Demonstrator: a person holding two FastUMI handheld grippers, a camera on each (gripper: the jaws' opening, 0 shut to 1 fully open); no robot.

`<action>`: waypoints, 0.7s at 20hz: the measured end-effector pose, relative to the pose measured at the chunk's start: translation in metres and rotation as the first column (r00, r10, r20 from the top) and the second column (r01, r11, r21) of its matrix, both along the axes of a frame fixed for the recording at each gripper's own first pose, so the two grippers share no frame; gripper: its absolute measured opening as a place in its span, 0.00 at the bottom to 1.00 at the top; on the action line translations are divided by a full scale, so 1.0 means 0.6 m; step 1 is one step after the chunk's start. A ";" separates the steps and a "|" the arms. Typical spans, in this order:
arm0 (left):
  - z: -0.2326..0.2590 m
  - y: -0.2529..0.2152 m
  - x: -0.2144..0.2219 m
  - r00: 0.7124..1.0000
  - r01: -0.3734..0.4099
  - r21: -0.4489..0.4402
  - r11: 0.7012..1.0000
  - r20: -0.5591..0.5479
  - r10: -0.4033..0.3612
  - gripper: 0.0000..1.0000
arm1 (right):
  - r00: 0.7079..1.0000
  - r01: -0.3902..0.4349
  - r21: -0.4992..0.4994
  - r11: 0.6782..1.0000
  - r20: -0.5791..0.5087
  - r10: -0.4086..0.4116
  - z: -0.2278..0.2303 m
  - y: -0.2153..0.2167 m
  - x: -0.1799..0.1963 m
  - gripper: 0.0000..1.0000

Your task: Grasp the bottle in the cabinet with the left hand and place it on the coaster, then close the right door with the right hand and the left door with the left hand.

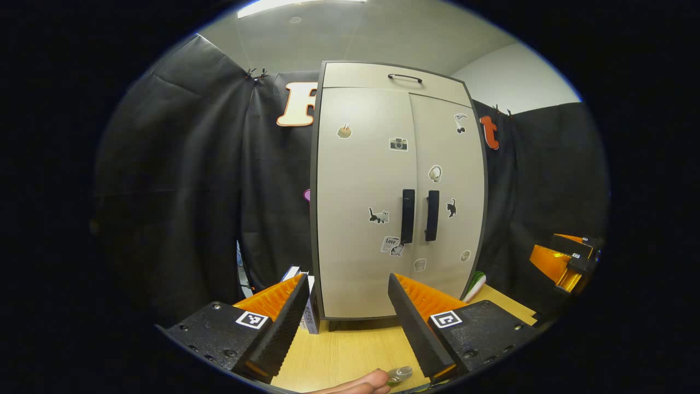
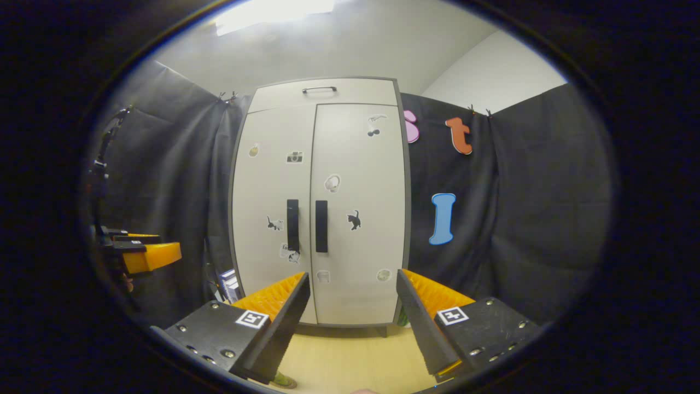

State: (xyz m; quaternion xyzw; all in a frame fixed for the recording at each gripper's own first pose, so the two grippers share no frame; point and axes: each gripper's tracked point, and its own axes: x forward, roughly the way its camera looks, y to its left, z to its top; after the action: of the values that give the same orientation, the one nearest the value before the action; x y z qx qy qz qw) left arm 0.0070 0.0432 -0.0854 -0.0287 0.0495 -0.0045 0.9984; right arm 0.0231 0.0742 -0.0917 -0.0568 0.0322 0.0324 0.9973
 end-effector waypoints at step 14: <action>0.040 0.006 0.020 0.999 0.035 -0.019 0.999 0.034 -0.035 0.92 | 0.997 0.073 -0.005 0.997 0.023 -0.073 0.070 -0.002 0.026 0.96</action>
State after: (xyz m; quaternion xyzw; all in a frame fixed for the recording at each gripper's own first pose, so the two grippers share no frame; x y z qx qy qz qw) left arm 0.0187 0.0466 -0.0611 -0.0374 0.0332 -0.0229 0.9985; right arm 0.0390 0.0732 -0.0495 -0.0590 0.0228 -0.0046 0.9980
